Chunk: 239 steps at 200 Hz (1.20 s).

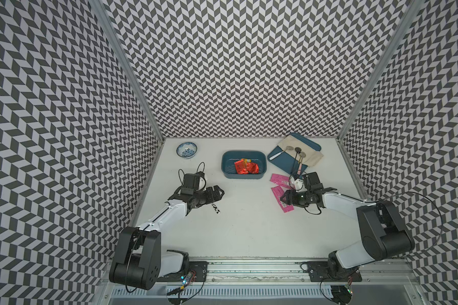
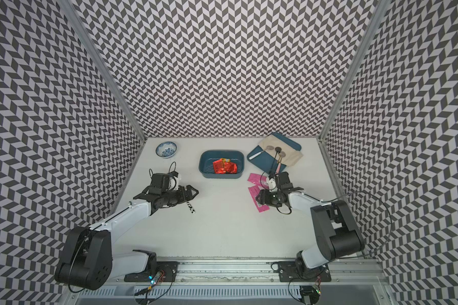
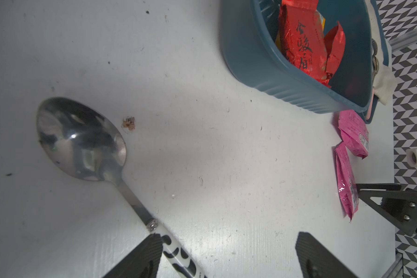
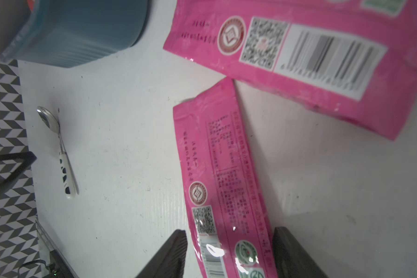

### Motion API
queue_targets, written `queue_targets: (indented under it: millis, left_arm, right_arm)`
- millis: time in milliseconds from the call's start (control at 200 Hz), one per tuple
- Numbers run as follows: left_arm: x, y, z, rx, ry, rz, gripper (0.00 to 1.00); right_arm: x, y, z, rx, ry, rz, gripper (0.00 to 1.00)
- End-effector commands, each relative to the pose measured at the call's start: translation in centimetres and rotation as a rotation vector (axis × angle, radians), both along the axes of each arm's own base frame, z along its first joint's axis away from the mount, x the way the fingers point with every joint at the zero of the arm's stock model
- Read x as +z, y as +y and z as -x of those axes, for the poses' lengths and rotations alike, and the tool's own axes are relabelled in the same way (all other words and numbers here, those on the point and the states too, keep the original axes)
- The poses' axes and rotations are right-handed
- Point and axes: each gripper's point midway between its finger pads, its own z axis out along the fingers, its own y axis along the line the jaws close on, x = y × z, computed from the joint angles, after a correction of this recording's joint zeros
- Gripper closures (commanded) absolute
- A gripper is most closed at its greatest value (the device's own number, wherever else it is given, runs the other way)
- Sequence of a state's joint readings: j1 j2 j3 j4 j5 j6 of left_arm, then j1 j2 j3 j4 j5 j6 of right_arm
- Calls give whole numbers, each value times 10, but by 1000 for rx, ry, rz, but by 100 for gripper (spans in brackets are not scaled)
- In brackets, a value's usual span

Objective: Put the tea bags into the storage box
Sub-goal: Adjust the tea bag at the center of the board, then pick up the tea bag from the center of the board.

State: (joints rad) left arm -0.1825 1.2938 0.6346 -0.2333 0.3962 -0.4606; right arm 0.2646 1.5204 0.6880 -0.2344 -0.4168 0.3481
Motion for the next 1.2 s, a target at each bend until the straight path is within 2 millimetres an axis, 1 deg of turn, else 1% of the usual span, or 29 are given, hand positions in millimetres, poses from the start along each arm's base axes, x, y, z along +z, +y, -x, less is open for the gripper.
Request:
queue_targets:
  millis: [0, 85, 195, 325, 511, 586, 631, 706, 801, 1016, 1102, 1192]
  left_arm:
    - [7, -1, -3, -14, -24, 9, 8]
    - [6, -1, -2, -16, -21, 9, 8]
    - [7, -1, 0, -19, -22, 9, 8]
    - [9, 1, 2, -16, -29, 0, 8]
    - [8, 3, 7, -10, -31, -7, 8]
    - [8, 4, 9, -8, -30, -6, 8]
    - [8, 4, 10, -8, -31, -6, 8]
    - [9, 5, 11, -6, -34, -8, 8]
    - [10, 6, 11, -1, -38, -12, 8]
    - [13, 8, 11, 9, -49, -17, 8]
    - [14, 9, 10, 17, -54, -13, 8]
    - [15, 10, 9, 29, -54, -5, 8]
  right_arm:
    - [-14, -3, 16, -12, 52, 64, 41]
    - [-21, -4, 19, -10, 67, 102, 42]
    - [-29, -7, 20, -24, 87, 139, 49]
    - [-31, -8, 20, -42, 91, 145, 71]
    - [-25, -5, 15, -41, 66, 123, 87]
    - [-23, -2, 14, -33, 60, 113, 96]
    - [-19, 1, 14, -26, 53, 102, 100]
    - [-11, 6, 14, -11, 36, 80, 100]
    - [5, 15, 15, 7, 13, 51, 100]
    - [54, 41, 21, 51, -56, -66, 100]
    - [74, 51, 13, 60, -94, -101, 100]
    - [99, 62, -3, 69, -142, -147, 100]
